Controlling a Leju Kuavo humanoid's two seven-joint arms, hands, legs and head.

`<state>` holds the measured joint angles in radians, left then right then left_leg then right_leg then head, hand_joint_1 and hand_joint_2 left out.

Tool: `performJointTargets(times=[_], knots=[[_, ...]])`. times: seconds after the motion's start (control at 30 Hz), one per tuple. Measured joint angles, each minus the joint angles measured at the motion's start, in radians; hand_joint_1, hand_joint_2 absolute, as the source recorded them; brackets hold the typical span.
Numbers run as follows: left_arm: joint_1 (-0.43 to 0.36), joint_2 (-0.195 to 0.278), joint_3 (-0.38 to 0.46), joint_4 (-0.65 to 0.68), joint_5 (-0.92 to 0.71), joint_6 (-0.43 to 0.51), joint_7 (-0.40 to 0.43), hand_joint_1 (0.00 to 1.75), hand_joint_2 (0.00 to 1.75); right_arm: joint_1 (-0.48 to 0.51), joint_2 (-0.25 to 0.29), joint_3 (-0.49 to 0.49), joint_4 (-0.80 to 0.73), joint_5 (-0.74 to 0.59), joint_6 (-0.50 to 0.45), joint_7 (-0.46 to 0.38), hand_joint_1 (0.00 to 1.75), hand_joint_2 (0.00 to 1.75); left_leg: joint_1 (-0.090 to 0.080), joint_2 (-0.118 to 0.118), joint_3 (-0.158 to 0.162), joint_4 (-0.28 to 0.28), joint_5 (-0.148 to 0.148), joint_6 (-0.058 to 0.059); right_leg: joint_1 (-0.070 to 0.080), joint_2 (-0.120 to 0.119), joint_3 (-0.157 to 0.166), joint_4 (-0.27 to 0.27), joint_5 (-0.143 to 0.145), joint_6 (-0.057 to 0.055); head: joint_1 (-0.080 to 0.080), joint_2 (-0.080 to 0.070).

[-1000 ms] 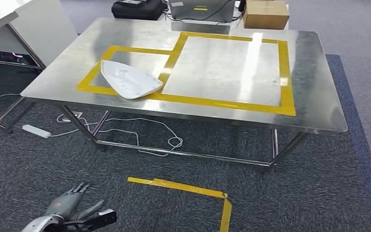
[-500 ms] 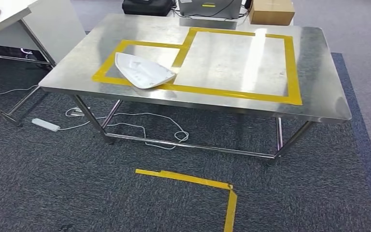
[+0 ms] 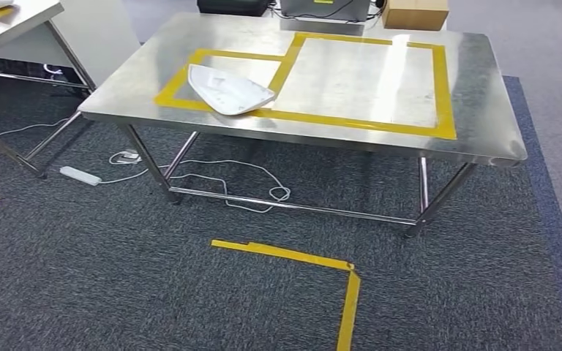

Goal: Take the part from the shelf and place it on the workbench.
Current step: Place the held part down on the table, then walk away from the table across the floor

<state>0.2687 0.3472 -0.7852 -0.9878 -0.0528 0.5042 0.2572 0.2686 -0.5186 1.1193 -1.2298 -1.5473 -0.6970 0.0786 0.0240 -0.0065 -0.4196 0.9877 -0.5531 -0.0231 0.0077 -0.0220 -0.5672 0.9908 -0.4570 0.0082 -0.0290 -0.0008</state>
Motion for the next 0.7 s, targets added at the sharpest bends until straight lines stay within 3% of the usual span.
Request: performJointTargets(times=[0.07,0.1,0.13,0.17,0.23,0.27,0.3,0.33,0.4,0.43,0.5,0.53,0.6,0.63,0.7], knots=[[0.003,0.006,-0.014,0.0,0.016,0.007,-0.001,0.0,0.0,0.006,-0.001,-0.005,-0.004,0.0,0.0,-0.001,0.0,0.0,-0.006,0.001,-0.001,-0.023,-0.001,0.02,-0.004,0.001,-0.011,0.004,0.014,0.014,0.0,0.0],[0.004,0.009,-0.021,0.0,0.023,0.011,-0.001,0.0,0.0,0.009,-0.001,-0.007,-0.005,0.0,0.0,-0.001,0.0,0.0,-0.008,0.004,-0.011,-0.024,0.008,0.03,-0.008,0.005,-0.017,0.009,0.006,0.02,0.0,0.0],[0.006,0.012,-0.026,0.0,0.029,0.014,-0.001,0.0,0.0,0.013,-0.001,-0.008,-0.006,0.0,0.0,-0.001,0.0,0.0,-0.01,0.007,-0.022,-0.025,0.019,0.041,-0.011,0.008,-0.026,0.027,-0.021,0.025,0.001,0.0],[0.006,0.015,-0.031,0.0,0.034,0.017,-0.001,0.0,0.0,0.016,-0.001,-0.009,-0.008,0.0,0.0,-0.001,0.0,0.0,-0.011,0.01,-0.035,-0.027,0.031,0.05,-0.013,0.012,-0.039,0.064,-0.067,0.029,0.003,0.0],[0.006,0.02,-0.041,-0.001,0.05,0.027,-0.002,0.0,0.0,0.02,-0.001,-0.009,-0.011,0.0,0.0,-0.001,0.0,0.0,-0.017,0.012,-0.067,-0.026,0.056,0.06,-0.013,0.017,-0.068,0.186,-0.171,0.032,0.007,0.0],[0.006,0.023,-0.047,-0.002,0.057,0.032,-0.002,0.0,0.0,0.021,-0.001,-0.01,-0.012,0.0,0.0,-0.001,0.0,0.0,-0.021,0.013,-0.084,-0.025,0.07,0.061,-0.013,0.018,-0.076,0.245,-0.197,0.032,0.008,0.0],[0.006,0.025,-0.054,-0.003,0.064,0.037,-0.003,0.0,0.0,0.021,-0.001,-0.011,-0.013,0.0,0.0,-0.001,0.0,0.0,-0.023,0.013,-0.103,-0.024,0.084,0.062,-0.013,0.019,-0.071,0.283,-0.196,0.031,0.008,0.0],[0.006,0.027,-0.061,-0.004,0.069,0.041,-0.003,0.0,0.0,0.022,-0.002,-0.012,-0.015,0.0,0.0,-0.001,0.0,0.0,-0.025,0.014,-0.121,-0.023,0.097,0.061,-0.012,0.019,-0.052,0.29,-0.171,0.029,0.008,0.0],[0.004,0.031,-0.074,-0.008,0.078,0.049,-0.004,0.0,0.0,0.024,-0.005,-0.016,-0.021,0.0,0.0,-0.001,0.0,0.0,-0.026,0.014,-0.154,-0.017,0.123,0.058,-0.01,0.019,0.039,0.198,-0.108,0.024,0.008,0.0],[0.004,0.033,-0.08,-0.011,0.083,0.053,-0.006,0.0,0.0,0.025,-0.01,-0.017,-0.025,0.0,0.0,0.0,0.0,0.0,-0.027,0.013,-0.167,-0.012,0.134,0.054,-0.008,0.019,0.106,0.11,-0.098,0.021,0.008,0.0],[0.001,0.036,-0.093,-0.018,0.095,0.062,-0.011,0.0,0.0,0.026,-0.018,-0.021,-0.035,0.0,0.0,0.0,0.0,0.0,-0.029,0.013,-0.184,-0.005,0.155,0.044,-0.005,0.02,0.208,-0.043,-0.122,0.013,0.008,0.0],[-0.001,0.039,-0.099,-0.02,0.102,0.066,-0.014,0.0,0.0,0.027,-0.022,-0.022,-0.039,0.0,0.0,-0.003,0.0,0.0,-0.029,0.013,-0.19,-0.004,0.167,0.039,-0.003,0.02,0.226,-0.08,-0.132,0.008,0.008,0.0],[-0.007,0.046,-0.117,-0.022,0.123,0.078,-0.02,0.0,0.0,0.031,-0.025,-0.025,-0.047,0.0,0.0,-0.011,0.0,0.0,-0.026,0.012,-0.2,-0.003,0.175,0.027,-0.002,0.017,0.212,-0.087,-0.123,-0.005,0.006,0.0],[-0.009,0.051,-0.127,-0.023,0.136,0.084,-0.023,0.0,0.0,0.034,-0.026,-0.027,-0.051,0.0,0.0,-0.013,0.0,0.0,-0.024,0.011,-0.207,0.011,0.151,0.021,-0.003,0.014,0.2,-0.085,-0.112,-0.014,0.006,0.0],[-0.013,0.058,-0.147,-0.023,0.161,0.097,-0.03,0.0,0.0,0.04,-0.027,-0.031,-0.059,0.0,0.0,-0.014,0.0,0.0,-0.021,0.009,-0.227,0.094,0.048,0.011,-0.004,0.008,0.171,-0.081,-0.088,-0.026,0.002,0.0]])
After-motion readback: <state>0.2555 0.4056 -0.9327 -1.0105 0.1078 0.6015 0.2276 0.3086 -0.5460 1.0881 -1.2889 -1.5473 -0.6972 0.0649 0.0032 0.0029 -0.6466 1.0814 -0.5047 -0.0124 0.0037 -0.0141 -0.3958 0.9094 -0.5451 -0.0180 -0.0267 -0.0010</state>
